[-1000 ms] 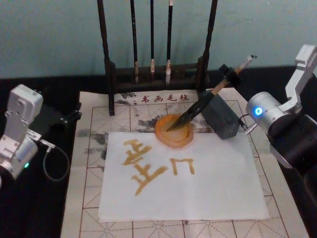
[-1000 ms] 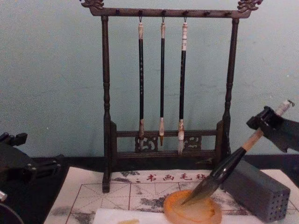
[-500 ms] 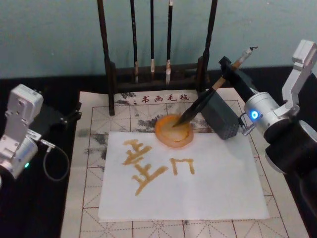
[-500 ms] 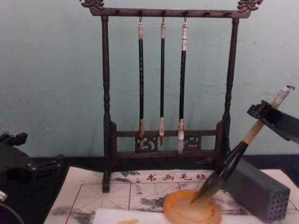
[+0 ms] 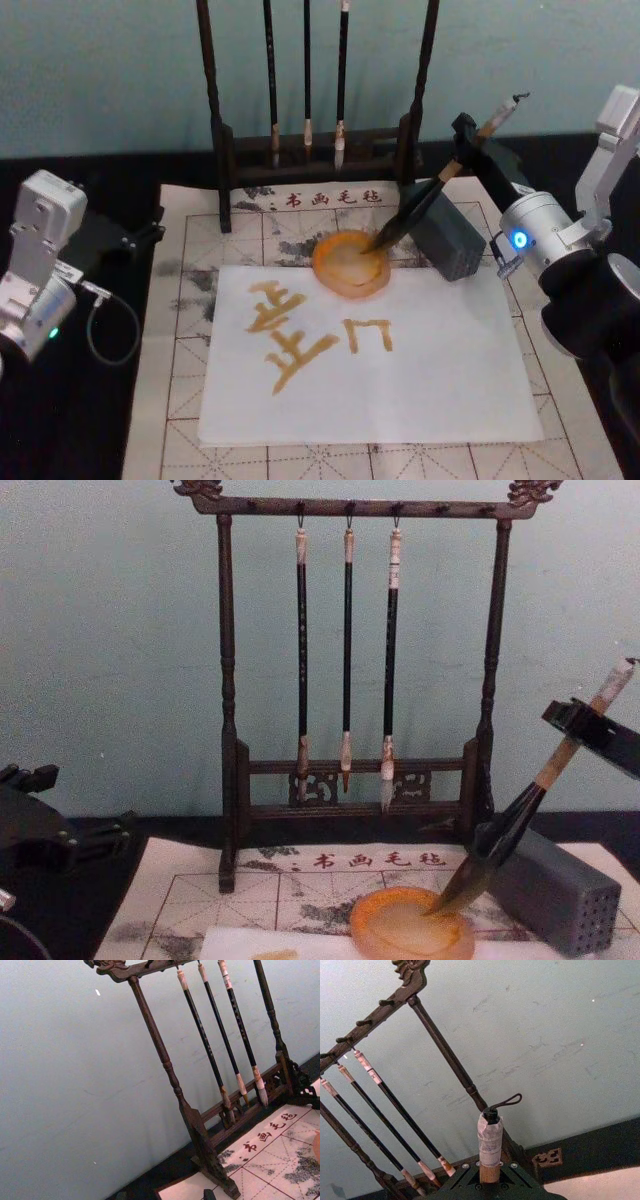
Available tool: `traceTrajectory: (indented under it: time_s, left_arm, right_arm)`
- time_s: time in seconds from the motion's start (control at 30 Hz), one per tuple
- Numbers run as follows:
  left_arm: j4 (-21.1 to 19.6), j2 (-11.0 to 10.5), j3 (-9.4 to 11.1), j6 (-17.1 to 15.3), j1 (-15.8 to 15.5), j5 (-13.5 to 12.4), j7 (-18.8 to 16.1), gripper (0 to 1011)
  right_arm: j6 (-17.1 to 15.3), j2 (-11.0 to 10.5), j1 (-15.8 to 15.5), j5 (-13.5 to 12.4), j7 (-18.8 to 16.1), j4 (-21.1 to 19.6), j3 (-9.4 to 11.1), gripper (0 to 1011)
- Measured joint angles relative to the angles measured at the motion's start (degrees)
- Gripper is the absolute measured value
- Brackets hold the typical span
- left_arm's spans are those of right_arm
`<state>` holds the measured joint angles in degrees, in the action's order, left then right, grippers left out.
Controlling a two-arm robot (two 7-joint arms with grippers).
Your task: Pick up the brush from the inkstone, write on the paper, then place the brush back to its original position.
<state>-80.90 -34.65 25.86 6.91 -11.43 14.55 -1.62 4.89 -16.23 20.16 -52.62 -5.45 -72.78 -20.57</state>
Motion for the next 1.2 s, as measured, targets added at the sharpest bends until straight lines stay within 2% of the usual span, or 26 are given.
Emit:
traceTrajectory:
  time_s: [0.77, 0.97, 1.2]
  left_arm:
    - [0.0, 0.0, 0.0, 0.0, 0.0, 0.0, 0.0, 1001]
    - [0.0, 0.0, 0.0, 0.0, 0.0, 0.0, 0.0, 1001]
    - [0.0, 0.0, 0.0, 0.0, 0.0, 0.0, 0.0, 1001]
  right_arm:
    - [2.1, -0.1, -2.4, 4.2, -2.0, -2.9, 2.6, 15]
    - [2.4, -1.1, -3.8, 5.5, -4.0, -5.5, 3.0, 15]
    - [2.3, -4.1, -6.4, 7.0, -9.2, -10.4, 2.9, 15]
